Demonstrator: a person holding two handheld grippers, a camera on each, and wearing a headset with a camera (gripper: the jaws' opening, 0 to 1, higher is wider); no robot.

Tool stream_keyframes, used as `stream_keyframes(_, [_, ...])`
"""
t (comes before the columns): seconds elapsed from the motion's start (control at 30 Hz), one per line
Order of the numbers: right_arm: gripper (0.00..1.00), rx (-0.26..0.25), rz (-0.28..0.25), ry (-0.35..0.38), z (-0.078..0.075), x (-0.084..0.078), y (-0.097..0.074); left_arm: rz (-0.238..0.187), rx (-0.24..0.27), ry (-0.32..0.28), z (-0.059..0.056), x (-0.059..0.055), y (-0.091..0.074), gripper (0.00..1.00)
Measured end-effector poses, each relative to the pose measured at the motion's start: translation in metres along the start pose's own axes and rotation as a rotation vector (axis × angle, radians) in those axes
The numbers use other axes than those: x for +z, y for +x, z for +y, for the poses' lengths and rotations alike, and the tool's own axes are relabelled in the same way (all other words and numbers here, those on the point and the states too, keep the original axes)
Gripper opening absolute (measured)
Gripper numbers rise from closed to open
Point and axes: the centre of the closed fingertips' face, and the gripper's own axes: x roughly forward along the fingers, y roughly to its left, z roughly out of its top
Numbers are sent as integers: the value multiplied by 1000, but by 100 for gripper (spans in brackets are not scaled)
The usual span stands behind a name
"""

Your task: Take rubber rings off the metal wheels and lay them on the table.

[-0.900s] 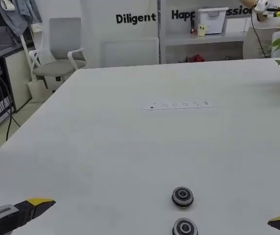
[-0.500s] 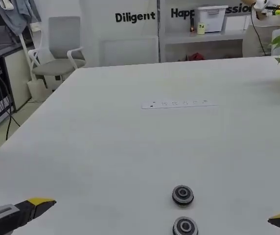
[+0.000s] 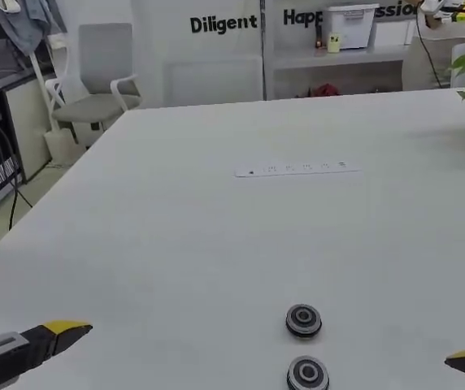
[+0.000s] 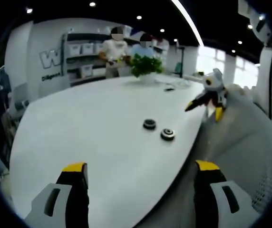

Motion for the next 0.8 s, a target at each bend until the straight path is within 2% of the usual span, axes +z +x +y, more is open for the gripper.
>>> stream_keyframes(0.13, [91,-1,7,-8,-1,-1,0,-5,3,8,4,0,-3,94])
stream_keyframes(0.33, [91,3,16,-22,-1,-1,0,-4,6,26,1,5,-4,95])
stream_keyframes(0.53, [91,-1,17,-32,-4,1,-2,-8,9,63,-8,20,-5,94])
stream_keyframes(0.8, [90,-2,-5,-30,-8,7,-5,-29,14,105,-5,35,-5,92])
